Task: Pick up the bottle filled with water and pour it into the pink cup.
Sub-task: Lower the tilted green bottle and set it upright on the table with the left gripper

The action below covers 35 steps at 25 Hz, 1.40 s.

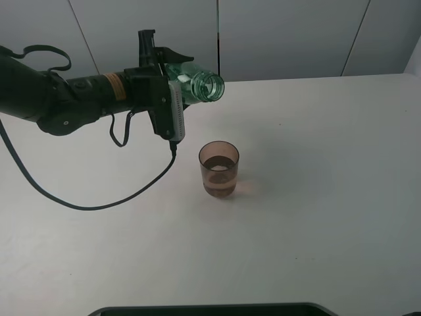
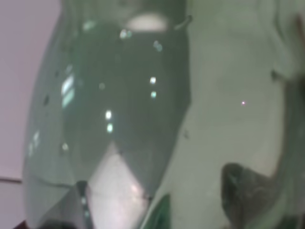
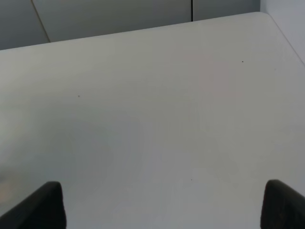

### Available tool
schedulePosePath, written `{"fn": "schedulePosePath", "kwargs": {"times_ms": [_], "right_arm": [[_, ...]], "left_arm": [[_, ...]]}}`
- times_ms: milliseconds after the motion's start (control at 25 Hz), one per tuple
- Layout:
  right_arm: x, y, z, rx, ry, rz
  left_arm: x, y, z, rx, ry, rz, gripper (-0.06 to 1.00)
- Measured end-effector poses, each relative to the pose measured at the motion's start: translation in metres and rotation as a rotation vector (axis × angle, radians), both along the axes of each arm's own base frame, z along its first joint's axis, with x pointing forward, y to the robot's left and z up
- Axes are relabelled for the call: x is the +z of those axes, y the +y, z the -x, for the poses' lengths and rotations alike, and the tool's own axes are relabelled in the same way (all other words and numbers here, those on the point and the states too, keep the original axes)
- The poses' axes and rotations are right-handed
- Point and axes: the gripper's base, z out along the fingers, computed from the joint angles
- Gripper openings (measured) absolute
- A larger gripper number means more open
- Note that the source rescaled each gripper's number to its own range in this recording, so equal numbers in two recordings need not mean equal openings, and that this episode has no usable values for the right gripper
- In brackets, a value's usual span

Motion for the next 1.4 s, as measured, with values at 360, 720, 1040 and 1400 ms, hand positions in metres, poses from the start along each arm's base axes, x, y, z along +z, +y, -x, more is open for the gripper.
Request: {"fn": "schedulePosePath", "kwargs": {"times_ms": [360, 720, 1040, 1400], "right_arm": [[0.0, 0.0, 0.0, 0.0, 0.0, 0.0], [0.0, 0.0, 0.0, 0.0, 0.0, 0.0], [0.0, 0.0, 0.0, 0.0, 0.0, 0.0], [0.0, 0.0, 0.0, 0.0, 0.0, 0.0]], "left_arm": [[0.056, 0.017, -0.006, 0.268, 0.266, 0.513, 0.0], [0.074, 0.046, -0.019, 0.449, 0.437, 0.893, 0.0], [0.055, 0.111, -0.03, 0.62, 0.494, 1.096, 0.0], [0.023, 0.128, -0.04, 0.704, 0.507, 1.088, 0.0]]}}
